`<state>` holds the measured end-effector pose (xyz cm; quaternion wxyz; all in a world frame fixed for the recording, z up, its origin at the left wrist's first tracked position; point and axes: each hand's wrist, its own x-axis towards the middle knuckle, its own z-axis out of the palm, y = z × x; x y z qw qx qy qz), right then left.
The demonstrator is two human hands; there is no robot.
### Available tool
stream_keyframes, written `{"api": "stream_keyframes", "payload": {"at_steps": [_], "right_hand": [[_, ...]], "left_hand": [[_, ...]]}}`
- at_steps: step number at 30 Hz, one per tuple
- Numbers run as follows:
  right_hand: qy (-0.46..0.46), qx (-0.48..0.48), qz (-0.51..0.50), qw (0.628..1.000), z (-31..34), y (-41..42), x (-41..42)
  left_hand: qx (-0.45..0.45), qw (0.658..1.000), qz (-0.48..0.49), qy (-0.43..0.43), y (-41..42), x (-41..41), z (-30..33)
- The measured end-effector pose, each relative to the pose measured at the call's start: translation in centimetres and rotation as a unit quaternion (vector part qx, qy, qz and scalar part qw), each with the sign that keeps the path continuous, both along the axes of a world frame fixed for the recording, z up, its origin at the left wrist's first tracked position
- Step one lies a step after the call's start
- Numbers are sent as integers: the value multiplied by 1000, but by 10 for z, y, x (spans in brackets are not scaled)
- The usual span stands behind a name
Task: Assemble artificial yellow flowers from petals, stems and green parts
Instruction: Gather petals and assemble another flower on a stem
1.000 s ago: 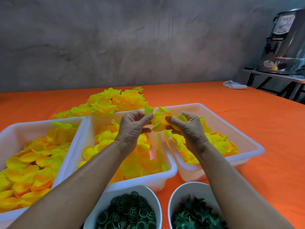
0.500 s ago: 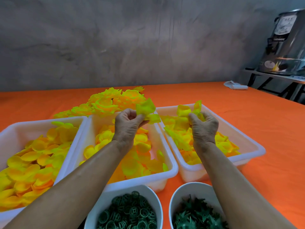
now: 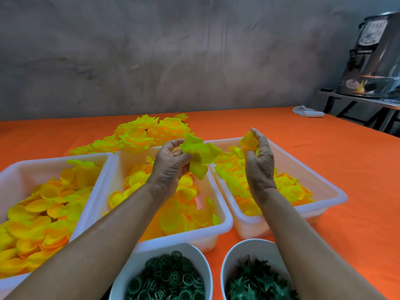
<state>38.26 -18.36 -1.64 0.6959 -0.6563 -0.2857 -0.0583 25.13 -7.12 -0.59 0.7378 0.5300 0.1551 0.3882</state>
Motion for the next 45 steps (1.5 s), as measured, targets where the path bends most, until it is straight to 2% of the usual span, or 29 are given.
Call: {"api": "stream_keyframes", "payload": {"at_steps": [4,8,13,19,25,29,31,33,35,39,41,43,45], "right_hand": [[-52,-30,5,998,4,-3,-7],[-51,-9,71,996,7,-5,-15],[-70,-84,151,982,4,-4,-19],[-64,-92,198,974,4,-5,-19],[30,-49,140,988,2,-4,-11],[137,51,48,988,13,-12,1],[157,77,9,984,26,-21,11],[95,10,-55,994,40,-31,24],[-12,-112,-139,984,49,-41,35],[-208,-295,-219,906,46,-58,35],[-280,-367,-203,863,36,-64,32],[-323,-465,-146,811,28,-68,29],[-331,-519,-65,785,22,-68,26]], "left_hand": [[22,1000,-3,6,-3,0,-1],[40,999,28,17,-2,0,-2],[73,997,15,27,-4,1,-5],[117,992,30,42,-6,0,-6],[118,992,26,47,-9,1,-6],[128,988,65,62,-5,-2,-7],[133,985,77,72,-5,-3,-8],[137,984,88,78,-3,-3,-8],[139,982,98,84,-2,-3,-9],[151,977,110,104,1,-4,-11],[162,974,110,117,2,-4,-12],[173,970,111,128,3,-5,-13],[180,968,112,136,3,-6,-14]]}}
